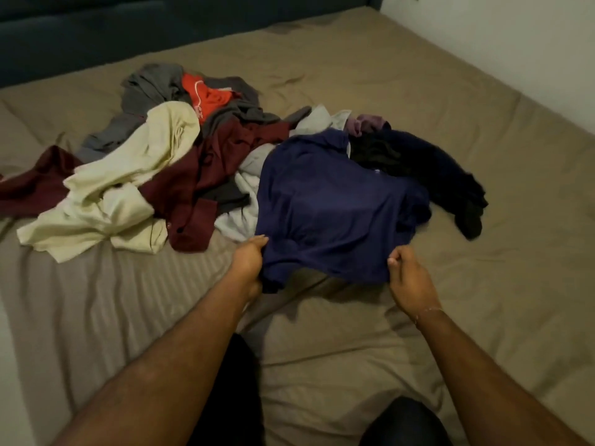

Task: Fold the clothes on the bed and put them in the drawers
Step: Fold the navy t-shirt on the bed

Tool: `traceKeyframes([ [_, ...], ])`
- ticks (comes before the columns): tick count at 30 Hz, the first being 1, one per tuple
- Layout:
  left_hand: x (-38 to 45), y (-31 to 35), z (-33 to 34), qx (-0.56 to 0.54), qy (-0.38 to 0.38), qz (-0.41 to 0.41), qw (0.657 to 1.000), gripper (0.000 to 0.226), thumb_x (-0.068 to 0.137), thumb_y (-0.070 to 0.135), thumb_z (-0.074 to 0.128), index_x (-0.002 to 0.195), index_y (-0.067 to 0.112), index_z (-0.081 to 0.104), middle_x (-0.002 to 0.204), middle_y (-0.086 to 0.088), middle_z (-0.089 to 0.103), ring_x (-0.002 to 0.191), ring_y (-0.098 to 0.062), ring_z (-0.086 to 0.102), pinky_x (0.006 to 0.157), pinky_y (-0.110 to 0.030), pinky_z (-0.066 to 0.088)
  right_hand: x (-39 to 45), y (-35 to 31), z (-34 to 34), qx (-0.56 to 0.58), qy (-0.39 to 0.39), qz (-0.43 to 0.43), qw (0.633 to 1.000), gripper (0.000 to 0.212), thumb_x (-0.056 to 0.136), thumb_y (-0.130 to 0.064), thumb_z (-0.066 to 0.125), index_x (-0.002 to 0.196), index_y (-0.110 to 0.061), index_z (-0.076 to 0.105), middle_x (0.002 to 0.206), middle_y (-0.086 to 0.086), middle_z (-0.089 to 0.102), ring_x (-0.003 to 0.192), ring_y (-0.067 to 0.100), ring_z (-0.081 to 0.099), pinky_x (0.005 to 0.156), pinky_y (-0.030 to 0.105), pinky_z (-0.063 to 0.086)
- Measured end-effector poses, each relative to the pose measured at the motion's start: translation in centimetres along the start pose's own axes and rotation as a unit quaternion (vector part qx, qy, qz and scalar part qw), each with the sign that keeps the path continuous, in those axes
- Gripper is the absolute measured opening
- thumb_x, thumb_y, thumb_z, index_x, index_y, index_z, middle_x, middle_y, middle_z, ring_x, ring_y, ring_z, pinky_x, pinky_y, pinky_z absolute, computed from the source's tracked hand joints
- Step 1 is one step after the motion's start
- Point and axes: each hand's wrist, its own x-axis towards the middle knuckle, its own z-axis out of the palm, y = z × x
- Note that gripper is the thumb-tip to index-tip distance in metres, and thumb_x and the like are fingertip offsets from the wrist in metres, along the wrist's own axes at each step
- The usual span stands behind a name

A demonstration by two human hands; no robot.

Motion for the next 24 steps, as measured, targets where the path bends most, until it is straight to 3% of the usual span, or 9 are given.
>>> traceKeyframes([
  [3, 0.5, 8.1, 2.4, -0.061, 0.02, 0.072, 0.995, 0.027, 0.105, 0.021, 0.053, 0.113, 0.002, 0.07, 0.108, -0.02, 0.076, 0.092, -0.039, 0.074, 0.079, -0.05, 0.064, 2.5, -1.3, -4.2, -0.062, -0.051, -0.087, 0.993, 0.035, 0.094, -0.051, 0.069, 0.102, -0.027, 0.046, 0.077, -0.006, 0.059, 0.066, 0.021, 0.061, 0.056, 0.04, 0.046],
  [5, 0.5, 14.2, 4.7, -0.041, 0.03, 0.165, 0.985, 0.015, 0.104, 0.014, 0.054, 0.112, 0.01, 0.067, 0.117, -0.022, 0.072, 0.1, -0.038, 0.069, 0.086, -0.05, 0.061, 5.7, -2.1, -7.2, -0.216, -0.116, -0.142, 0.959, 0.045, 0.085, -0.065, 0.071, 0.105, -0.028, 0.054, 0.074, -0.01, 0.057, 0.068, 0.02, 0.064, 0.054, 0.035, 0.043],
  [8, -0.9, 21.9, 8.5, 0.001, -0.005, 0.284, 0.959, 0.028, 0.098, -0.008, 0.051, 0.108, 0.016, 0.062, 0.103, -0.01, 0.069, 0.098, -0.03, 0.065, 0.08, -0.037, 0.059, 10.3, -4.5, -11.1, -0.376, -0.069, -0.074, 0.921, 0.024, 0.091, -0.045, 0.063, 0.11, -0.03, 0.064, 0.09, 0.0, 0.071, 0.086, 0.027, 0.069, 0.068, 0.035, 0.054],
  [10, -1.9, 25.7, 10.4, -0.018, -0.028, 0.326, 0.945, 0.04, 0.093, -0.017, 0.044, 0.106, 0.015, 0.063, 0.1, -0.007, 0.068, 0.093, -0.025, 0.065, 0.081, -0.036, 0.057, 12.8, -6.1, -13.8, -0.35, 0.012, 0.006, 0.937, 0.023, 0.09, -0.025, 0.057, 0.112, -0.029, 0.063, 0.098, 0.008, 0.072, 0.086, 0.034, 0.068, 0.071, 0.037, 0.056],
  [13, -5.4, 30.3, 12.5, -0.059, -0.042, 0.387, 0.919, 0.05, 0.09, -0.02, 0.038, 0.123, 0.005, 0.066, 0.098, -0.007, 0.07, 0.086, -0.021, 0.066, 0.083, -0.036, 0.056, 14.6, -8.5, -19.0, -0.203, 0.195, 0.09, 0.955, 0.033, 0.087, -0.013, 0.052, 0.115, -0.026, 0.065, 0.097, 0.016, 0.069, 0.08, 0.037, 0.063, 0.067, 0.038, 0.051],
  [17, -10.4, 33.0, 11.9, -0.148, -0.075, 0.467, 0.868, 0.052, 0.088, -0.021, 0.039, 0.121, 0.005, 0.069, 0.103, -0.007, 0.075, 0.09, -0.018, 0.071, 0.093, -0.037, 0.058, 13.9, -12.0, -23.5, -0.053, 0.371, 0.114, 0.92, 0.039, 0.085, -0.013, 0.049, 0.117, -0.028, 0.063, 0.104, 0.015, 0.071, 0.092, 0.044, 0.065, 0.076, 0.044, 0.055],
  [20, -12.4, 30.7, 7.6, -0.161, -0.096, 0.501, 0.845, 0.052, 0.087, -0.018, 0.042, 0.118, 0.011, 0.072, 0.117, -0.008, 0.075, 0.106, -0.021, 0.072, 0.101, -0.038, 0.056, 11.0, -12.7, -23.2, -0.037, 0.394, 0.089, 0.914, 0.037, 0.083, -0.011, 0.051, 0.112, -0.028, 0.064, 0.103, 0.013, 0.072, 0.094, 0.043, 0.065, 0.076, 0.044, 0.054],
  [22, -11.9, 26.2, 3.5, -0.09, -0.058, 0.505, 0.856, 0.051, 0.086, -0.013, 0.046, 0.118, 0.016, 0.073, 0.126, -0.007, 0.073, 0.12, -0.025, 0.068, 0.108, -0.04, 0.052, 8.4, -11.6, -21.0, -0.038, 0.38, 0.087, 0.92, 0.033, 0.084, -0.011, 0.056, 0.111, -0.025, 0.067, 0.104, 0.015, 0.072, 0.095, 0.044, 0.065, 0.075, 0.043, 0.052],
  [24, -10.1, 20.7, -1.1, -0.012, -0.006, 0.478, 0.878, 0.047, 0.088, -0.009, 0.052, 0.114, 0.022, 0.076, 0.123, -0.005, 0.074, 0.122, -0.027, 0.067, 0.107, -0.043, 0.052, 5.3, -9.8, -17.8, -0.018, 0.358, 0.081, 0.93, 0.03, 0.083, -0.008, 0.06, 0.107, -0.024, 0.068, 0.108, 0.011, 0.071, 0.098, 0.04, 0.065, 0.077, 0.038, 0.049],
])
